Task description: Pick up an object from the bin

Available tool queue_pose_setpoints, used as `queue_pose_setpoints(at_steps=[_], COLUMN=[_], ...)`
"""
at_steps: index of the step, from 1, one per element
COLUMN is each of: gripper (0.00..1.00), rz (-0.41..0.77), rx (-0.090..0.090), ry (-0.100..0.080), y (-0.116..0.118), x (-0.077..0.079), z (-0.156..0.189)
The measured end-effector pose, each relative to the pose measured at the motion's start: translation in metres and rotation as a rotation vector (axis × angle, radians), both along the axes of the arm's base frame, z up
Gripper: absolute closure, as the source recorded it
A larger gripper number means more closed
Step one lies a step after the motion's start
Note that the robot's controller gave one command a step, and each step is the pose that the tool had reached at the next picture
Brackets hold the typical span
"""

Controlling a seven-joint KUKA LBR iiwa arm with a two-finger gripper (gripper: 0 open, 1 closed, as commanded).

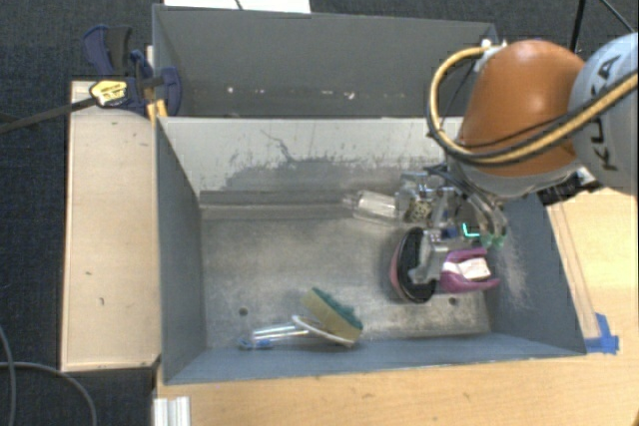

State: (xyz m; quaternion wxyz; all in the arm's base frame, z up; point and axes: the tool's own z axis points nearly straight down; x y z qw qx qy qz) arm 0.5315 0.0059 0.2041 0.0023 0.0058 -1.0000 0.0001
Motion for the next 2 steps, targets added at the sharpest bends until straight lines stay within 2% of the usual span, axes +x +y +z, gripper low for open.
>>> queue_pose_setpoints(at_steps=[1,2], gripper=[0.0,0.0], rz=[-0.126,-0.072], rx=[-0.002,-0.004], ry=[-0.008,-0.032], y=[-0.068,-0.061], x=[-0.029,-0.007], z=[-0.108,-0.128])
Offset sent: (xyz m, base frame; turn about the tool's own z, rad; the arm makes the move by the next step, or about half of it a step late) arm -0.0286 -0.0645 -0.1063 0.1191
